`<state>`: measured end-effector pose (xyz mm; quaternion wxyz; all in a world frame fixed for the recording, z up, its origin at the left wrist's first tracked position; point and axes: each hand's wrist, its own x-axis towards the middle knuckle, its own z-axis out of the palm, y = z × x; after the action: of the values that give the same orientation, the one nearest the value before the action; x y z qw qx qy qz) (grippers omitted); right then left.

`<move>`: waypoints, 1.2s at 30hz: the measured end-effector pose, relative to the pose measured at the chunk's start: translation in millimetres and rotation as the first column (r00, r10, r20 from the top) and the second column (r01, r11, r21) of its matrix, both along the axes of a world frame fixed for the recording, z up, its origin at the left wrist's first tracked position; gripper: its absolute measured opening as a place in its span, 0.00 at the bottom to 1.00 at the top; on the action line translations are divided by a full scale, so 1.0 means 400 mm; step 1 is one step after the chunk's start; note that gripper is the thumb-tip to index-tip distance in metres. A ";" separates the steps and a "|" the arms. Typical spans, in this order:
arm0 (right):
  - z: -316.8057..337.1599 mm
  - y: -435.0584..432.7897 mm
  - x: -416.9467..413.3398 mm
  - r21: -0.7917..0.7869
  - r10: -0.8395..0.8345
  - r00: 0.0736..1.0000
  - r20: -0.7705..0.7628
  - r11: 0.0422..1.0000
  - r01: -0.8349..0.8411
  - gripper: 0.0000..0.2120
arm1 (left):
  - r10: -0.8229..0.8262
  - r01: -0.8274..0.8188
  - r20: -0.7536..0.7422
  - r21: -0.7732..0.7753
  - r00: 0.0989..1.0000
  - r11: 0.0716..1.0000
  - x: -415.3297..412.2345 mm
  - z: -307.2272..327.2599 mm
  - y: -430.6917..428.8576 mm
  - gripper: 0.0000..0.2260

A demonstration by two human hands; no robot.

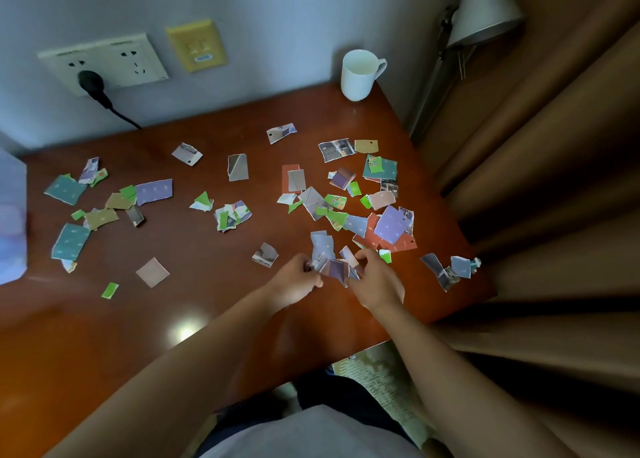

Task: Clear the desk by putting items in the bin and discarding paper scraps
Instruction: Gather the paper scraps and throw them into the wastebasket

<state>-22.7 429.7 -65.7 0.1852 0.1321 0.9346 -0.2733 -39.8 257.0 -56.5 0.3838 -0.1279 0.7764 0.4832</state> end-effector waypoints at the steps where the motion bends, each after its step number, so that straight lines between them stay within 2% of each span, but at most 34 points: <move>1: -0.002 -0.002 -0.003 -0.007 -0.011 1.000 -0.010 1.000 0.010 0.22 | 0.039 -0.038 -0.009 0.018 0.999 0.999 0.000 0.000 0.002 0.06; 5: -0.003 -0.013 -0.013 -0.023 -0.064 0.997 -0.038 0.998 0.063 0.25 | 0.086 -0.084 -0.065 0.027 0.994 0.996 0.000 0.005 0.018 0.08; 10: -0.005 -0.024 -0.033 0.021 0.011 0.998 -0.056 1.000 -0.010 0.31 | -0.005 -0.025 -0.187 -0.158 0.982 0.987 -0.007 -0.014 0.026 0.21; 14: -0.004 -0.031 -0.053 -0.005 0.037 0.999 -0.006 0.999 -0.038 0.25 | -0.124 0.054 -0.269 -0.254 0.955 0.966 -0.018 -0.010 0.027 0.28; 17: 0.001 -0.036 -0.069 0.017 0.043 0.998 0.048 0.999 -0.044 0.23 | -0.150 0.067 -0.281 -0.284 0.948 0.957 -0.034 -0.009 0.026 0.32; 20: 0.002 -0.038 -0.074 0.028 0.074 0.995 0.071 0.997 -0.076 0.18 | -0.167 0.060 -0.309 -0.327 0.936 0.943 -0.054 -0.009 0.027 0.29; 26: 0.010 -0.028 -0.070 0.045 0.104 0.991 0.080 0.993 -0.108 0.15 | -0.273 0.115 -0.329 -0.428 0.904 0.896 -0.081 -0.029 0.027 0.25; 32: 0.018 -0.024 -0.066 0.058 0.170 0.985 0.011 0.984 -0.171 0.09 | -0.301 0.092 -0.318 -0.534 0.899 0.840 -0.090 -0.032 0.030 0.20; 36: 0.017 -0.013 -0.061 -0.056 0.156 0.988 0.003 0.986 -0.155 0.09 | -0.285 0.081 -0.309 -0.537 0.907 0.840 -0.090 -0.029 0.031 0.15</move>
<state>-47.2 424.5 -58.8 0.2130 0.0547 0.9334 -0.2835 -75.7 269.5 -67.9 0.2248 -0.0540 0.9442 0.2347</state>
